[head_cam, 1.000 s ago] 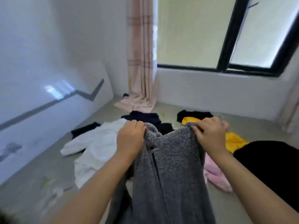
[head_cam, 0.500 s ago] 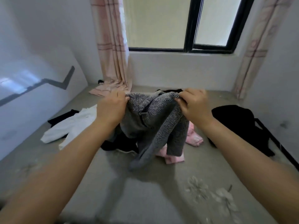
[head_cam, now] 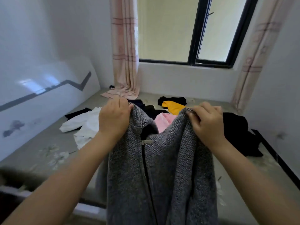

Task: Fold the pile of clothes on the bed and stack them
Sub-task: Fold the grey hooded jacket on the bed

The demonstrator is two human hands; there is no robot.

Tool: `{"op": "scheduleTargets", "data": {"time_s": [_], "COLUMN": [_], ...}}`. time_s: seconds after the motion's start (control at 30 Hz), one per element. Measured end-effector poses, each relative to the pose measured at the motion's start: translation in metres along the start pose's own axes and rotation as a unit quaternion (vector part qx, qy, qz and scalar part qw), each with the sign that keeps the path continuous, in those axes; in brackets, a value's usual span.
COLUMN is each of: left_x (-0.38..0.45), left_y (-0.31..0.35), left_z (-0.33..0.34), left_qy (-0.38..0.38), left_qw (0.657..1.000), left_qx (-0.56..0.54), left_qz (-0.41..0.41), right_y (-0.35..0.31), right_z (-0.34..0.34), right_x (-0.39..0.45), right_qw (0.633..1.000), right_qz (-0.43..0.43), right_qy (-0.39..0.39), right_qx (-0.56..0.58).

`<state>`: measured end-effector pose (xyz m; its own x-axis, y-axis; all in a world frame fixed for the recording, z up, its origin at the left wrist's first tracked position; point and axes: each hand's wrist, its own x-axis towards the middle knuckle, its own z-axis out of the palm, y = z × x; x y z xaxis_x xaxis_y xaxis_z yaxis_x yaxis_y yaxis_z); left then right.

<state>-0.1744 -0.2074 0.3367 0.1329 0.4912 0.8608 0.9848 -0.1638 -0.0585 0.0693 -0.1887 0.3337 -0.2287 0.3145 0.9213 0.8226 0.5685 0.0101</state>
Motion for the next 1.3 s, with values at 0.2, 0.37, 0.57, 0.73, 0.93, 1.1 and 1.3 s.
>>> {"op": "scheduleTargets", "data": {"time_s": [0.2,0.37,0.57,0.73,0.93,1.1,1.3], "left_x": [-0.023,-0.022,0.033,0.040,-0.097,-0.157,-0.169], "left_y": [-0.036,-0.079,-0.154,-0.196,-0.210,-0.215,-0.226], "left_z": [0.016,0.101,0.266,0.398,0.501,0.535,0.593], "left_qy": [-0.079,-0.096,-0.110,-0.141,-0.557,-0.722,-0.626], "left_qw": [0.996,0.995,0.992,0.978,0.821,0.684,0.707], "left_qx": [-0.007,-0.005,-0.061,-0.138,-0.063,-0.058,-0.124], "left_qz": [-0.026,0.001,-0.031,-0.060,-0.110,-0.084,-0.306], "right_y": [0.011,0.036,0.091,0.122,0.114,0.117,0.121], "right_z": [0.021,0.103,0.265,0.373,0.456,0.504,0.598], "right_x": [-0.012,-0.019,0.008,-0.014,-0.152,-0.195,-0.178], "right_qw": [0.996,0.994,0.981,0.957,0.735,0.474,0.663], "right_qz": [0.026,0.011,0.086,0.228,0.418,0.341,0.398], "right_qy": [-0.082,-0.107,-0.159,-0.173,-0.534,-0.811,-0.634], "right_qx": [-0.004,-0.035,-0.069,-0.048,-0.019,-0.032,-0.019]}}
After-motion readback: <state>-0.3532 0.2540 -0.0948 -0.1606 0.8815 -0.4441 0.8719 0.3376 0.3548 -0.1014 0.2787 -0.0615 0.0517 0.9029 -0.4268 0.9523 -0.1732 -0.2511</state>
